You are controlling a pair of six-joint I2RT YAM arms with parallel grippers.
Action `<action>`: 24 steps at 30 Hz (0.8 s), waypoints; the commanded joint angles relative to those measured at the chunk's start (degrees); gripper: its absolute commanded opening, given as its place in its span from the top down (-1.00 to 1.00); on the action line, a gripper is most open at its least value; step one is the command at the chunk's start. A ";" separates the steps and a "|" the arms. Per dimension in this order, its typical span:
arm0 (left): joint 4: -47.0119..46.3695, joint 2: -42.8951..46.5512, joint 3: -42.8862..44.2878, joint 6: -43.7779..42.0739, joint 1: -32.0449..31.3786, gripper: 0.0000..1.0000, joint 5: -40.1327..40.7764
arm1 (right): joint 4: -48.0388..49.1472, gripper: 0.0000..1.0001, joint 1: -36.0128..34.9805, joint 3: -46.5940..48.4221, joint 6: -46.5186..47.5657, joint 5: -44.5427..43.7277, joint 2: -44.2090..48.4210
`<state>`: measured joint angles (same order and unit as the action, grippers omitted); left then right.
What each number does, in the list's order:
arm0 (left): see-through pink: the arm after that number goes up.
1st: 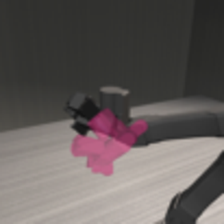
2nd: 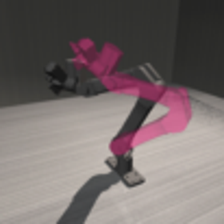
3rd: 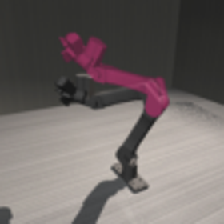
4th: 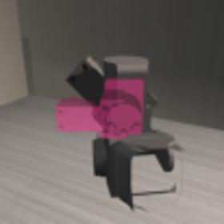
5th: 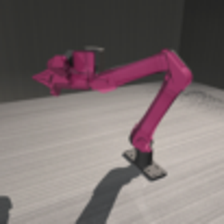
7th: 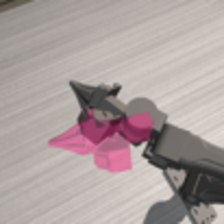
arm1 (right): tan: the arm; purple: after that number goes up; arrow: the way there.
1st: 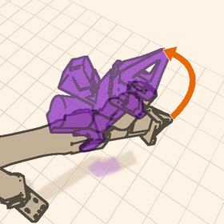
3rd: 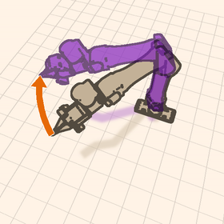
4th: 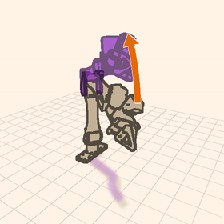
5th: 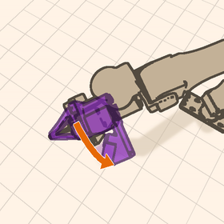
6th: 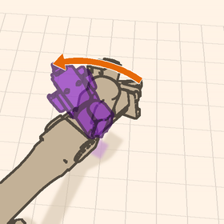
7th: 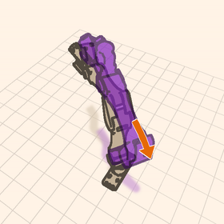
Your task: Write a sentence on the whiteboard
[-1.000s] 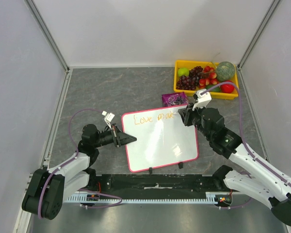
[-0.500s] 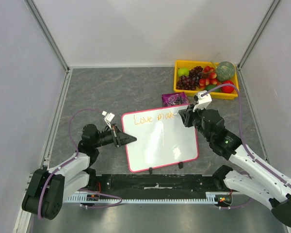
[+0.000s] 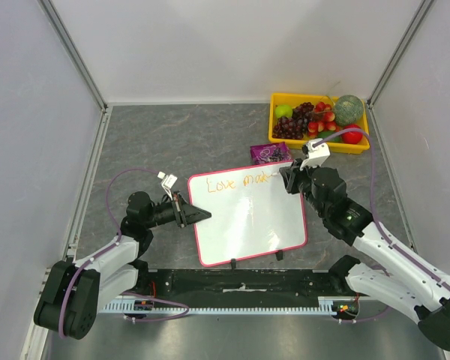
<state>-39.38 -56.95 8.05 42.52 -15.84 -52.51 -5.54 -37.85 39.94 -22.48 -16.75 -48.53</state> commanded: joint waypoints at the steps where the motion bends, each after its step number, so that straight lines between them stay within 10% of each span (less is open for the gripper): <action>1: 1.85 -0.18 -0.58 -10.35 -0.25 0.96 2.50 | 1.06 1.00 0.67 2.33 0.68 -1.80 -1.83; 24: 1.85 -0.44 -0.50 -10.44 -0.34 0.96 2.41 | -2.63 1.00 0.67 -1.44 -1.25 5.42 0.81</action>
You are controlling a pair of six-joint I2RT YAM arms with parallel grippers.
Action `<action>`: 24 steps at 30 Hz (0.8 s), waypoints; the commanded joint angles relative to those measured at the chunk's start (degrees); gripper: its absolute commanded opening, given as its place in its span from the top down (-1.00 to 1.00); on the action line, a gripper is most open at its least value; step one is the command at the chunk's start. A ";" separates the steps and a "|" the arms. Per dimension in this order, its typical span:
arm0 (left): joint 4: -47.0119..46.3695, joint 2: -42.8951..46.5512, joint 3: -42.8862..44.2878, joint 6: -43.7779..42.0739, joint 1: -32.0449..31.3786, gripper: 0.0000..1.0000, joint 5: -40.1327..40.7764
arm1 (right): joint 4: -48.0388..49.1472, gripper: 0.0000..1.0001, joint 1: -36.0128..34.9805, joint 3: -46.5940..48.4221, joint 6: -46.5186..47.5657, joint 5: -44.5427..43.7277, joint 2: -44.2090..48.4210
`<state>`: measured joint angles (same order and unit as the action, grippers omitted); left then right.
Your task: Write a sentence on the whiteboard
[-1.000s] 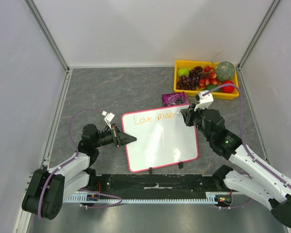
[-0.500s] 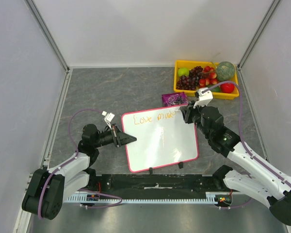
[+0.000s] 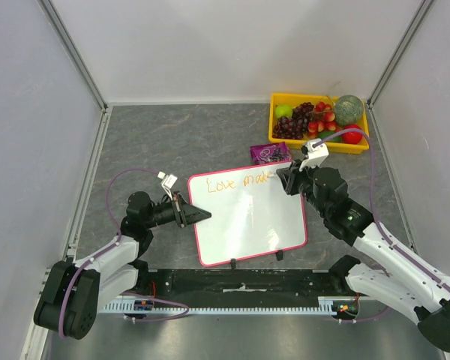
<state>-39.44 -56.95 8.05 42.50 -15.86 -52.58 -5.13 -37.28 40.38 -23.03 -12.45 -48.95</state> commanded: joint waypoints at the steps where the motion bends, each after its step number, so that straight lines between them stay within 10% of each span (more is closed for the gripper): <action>1: 1.91 -0.44 -0.50 -10.42 -0.31 0.96 2.57 | -3.22 1.00 0.10 -2.23 -0.79 1.11 1.49; 24: 2.09 -0.27 -0.50 -10.42 -0.40 0.96 2.57 | -4.37 1.00 0.19 0.39 1.05 -5.31 3.25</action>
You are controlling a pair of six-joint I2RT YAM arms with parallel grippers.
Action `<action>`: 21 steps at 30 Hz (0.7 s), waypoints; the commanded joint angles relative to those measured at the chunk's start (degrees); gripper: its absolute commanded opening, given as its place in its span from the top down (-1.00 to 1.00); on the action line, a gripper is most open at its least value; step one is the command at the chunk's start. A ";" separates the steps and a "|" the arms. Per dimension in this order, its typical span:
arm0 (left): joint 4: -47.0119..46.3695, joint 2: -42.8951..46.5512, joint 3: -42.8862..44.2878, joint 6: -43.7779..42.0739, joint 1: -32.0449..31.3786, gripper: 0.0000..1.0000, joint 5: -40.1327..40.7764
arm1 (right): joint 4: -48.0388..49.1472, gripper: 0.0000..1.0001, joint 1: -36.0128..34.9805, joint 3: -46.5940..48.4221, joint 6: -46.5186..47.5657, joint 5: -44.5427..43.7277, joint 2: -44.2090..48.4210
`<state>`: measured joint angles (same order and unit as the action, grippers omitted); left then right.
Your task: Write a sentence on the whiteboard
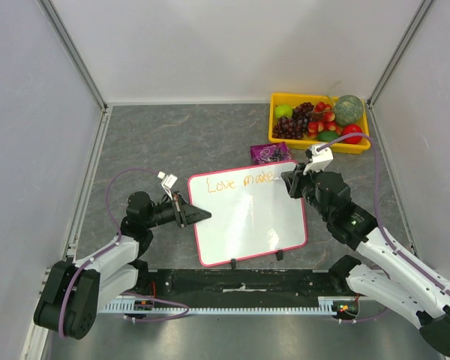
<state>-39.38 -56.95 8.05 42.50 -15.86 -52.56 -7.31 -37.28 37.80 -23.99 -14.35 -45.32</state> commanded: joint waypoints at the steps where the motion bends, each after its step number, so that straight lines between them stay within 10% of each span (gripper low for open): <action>1: 1.93 -0.27 -0.50 -10.33 -0.40 0.96 2.72 | -2.18 1.00 0.10 3.41 2.19 -3.49 -0.21; 21: 2.20 -0.09 -0.50 -10.42 -0.40 0.96 2.72 | 0.54 1.00 0.10 5.71 3.25 -6.57 -3.02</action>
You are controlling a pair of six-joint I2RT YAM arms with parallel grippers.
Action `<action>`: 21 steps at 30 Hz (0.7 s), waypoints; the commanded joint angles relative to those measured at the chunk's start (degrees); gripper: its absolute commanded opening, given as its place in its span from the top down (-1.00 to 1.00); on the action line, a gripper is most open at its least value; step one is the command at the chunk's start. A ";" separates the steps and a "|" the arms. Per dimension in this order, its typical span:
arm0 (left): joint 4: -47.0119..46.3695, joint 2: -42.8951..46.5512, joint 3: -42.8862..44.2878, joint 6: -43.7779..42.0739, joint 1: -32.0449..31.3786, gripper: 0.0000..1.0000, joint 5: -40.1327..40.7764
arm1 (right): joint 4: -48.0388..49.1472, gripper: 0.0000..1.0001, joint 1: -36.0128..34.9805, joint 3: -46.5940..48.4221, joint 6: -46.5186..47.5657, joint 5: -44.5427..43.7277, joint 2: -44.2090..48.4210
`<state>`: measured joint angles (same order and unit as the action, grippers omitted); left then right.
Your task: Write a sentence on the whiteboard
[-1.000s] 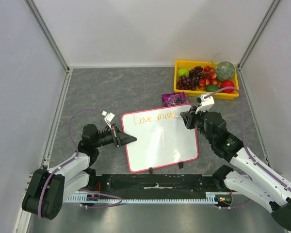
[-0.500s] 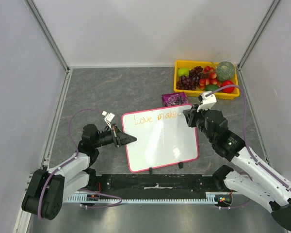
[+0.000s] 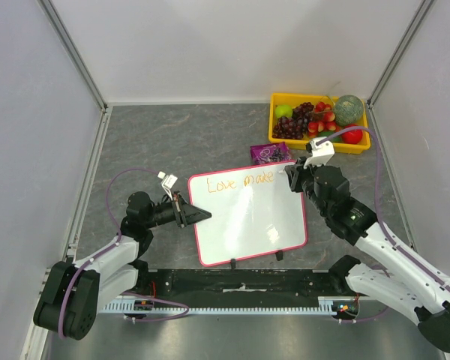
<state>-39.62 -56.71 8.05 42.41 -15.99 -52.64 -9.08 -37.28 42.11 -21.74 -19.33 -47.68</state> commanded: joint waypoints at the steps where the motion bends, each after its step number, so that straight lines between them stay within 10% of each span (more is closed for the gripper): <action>1: 2.35 -0.25 -0.50 -10.33 -0.27 0.96 2.81 | 2.49 1.00 0.10 1.22 0.99 -1.41 -0.92; 21: 2.44 -0.51 -0.50 -10.33 -0.36 0.96 2.90 | -0.58 1.00 0.19 -2.99 0.12 1.05 1.53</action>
<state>-39.42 -56.69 8.05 42.44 -15.99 -52.56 -7.53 -37.28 40.51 -21.43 -17.23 -47.46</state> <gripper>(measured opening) 0.091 0.204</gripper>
